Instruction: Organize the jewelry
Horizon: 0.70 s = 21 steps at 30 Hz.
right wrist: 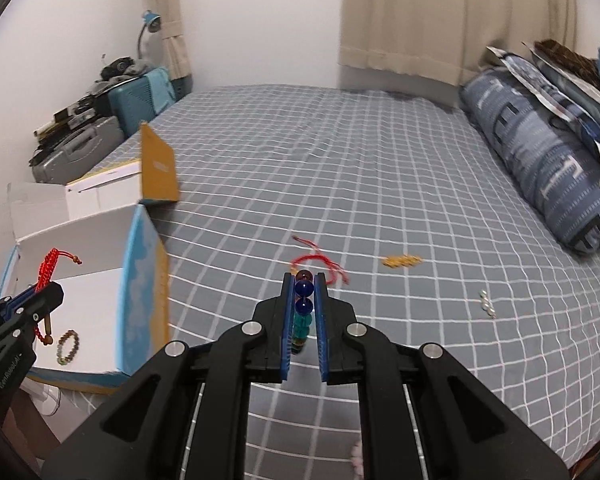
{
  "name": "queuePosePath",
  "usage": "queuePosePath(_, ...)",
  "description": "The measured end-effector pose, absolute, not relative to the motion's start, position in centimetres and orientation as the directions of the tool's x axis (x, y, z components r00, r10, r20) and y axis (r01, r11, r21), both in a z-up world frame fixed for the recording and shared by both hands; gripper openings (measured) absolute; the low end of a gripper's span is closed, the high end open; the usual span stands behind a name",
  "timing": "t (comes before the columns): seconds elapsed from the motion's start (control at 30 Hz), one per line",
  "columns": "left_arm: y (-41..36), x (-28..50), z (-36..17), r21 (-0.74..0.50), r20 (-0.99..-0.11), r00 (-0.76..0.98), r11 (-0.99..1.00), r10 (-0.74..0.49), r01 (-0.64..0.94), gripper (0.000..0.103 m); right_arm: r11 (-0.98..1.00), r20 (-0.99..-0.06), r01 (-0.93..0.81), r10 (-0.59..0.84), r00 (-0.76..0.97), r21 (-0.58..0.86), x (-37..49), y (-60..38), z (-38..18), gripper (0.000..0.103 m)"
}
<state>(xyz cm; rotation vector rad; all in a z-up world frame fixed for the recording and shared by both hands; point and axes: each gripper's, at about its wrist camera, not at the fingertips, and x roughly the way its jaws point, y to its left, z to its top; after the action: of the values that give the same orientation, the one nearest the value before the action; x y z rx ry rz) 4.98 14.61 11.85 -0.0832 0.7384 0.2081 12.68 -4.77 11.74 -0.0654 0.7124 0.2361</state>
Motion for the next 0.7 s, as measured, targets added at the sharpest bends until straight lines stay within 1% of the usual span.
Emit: queuePosePath(0.7, 26.1, 0.1, 12.5, -0.005, -0.674, 0.663, 0.896, 0.326, -0.445, 0.011, 0.892, -0.619, -0.449, 0.377, 0.689, 0.044, 9.6, 8.1, 14.1, 0.009)
